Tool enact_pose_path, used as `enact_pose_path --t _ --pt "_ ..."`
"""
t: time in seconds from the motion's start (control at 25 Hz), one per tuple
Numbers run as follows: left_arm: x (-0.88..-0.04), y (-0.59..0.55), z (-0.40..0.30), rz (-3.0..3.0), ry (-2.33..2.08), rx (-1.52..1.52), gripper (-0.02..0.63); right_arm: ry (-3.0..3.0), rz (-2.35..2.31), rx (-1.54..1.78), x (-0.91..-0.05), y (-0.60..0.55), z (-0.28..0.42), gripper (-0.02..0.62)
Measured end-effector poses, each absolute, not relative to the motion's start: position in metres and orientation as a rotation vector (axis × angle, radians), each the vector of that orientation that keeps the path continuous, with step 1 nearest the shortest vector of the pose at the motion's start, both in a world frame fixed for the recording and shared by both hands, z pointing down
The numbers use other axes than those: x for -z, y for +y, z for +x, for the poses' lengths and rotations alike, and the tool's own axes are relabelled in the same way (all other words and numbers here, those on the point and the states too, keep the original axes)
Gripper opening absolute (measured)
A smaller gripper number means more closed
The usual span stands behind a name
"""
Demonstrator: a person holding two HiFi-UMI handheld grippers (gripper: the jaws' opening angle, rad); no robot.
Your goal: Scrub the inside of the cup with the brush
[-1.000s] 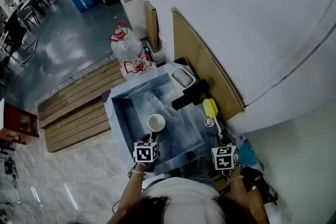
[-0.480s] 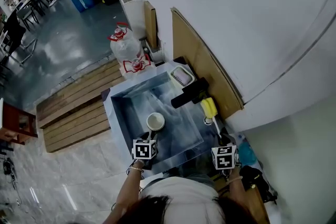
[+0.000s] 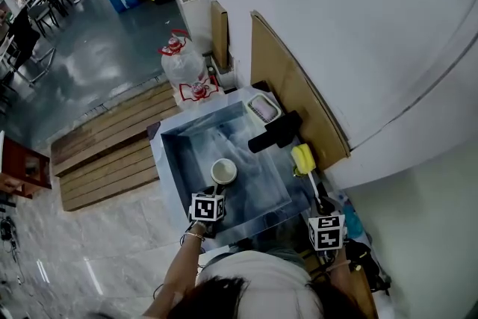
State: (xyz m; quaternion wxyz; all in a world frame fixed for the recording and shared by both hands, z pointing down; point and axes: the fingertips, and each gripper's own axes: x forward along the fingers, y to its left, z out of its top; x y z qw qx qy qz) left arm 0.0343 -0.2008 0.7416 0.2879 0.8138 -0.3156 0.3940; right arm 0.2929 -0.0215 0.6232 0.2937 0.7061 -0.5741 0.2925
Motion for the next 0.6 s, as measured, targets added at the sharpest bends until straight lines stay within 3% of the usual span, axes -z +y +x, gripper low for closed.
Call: enact_pose_path --t 0.6 --pt "-0.752 -0.209 0.037 2.163 -0.827 -1.072 0.109 -1.692 1.674 -0.737 -0.61 -0.034 0.242 0.055"
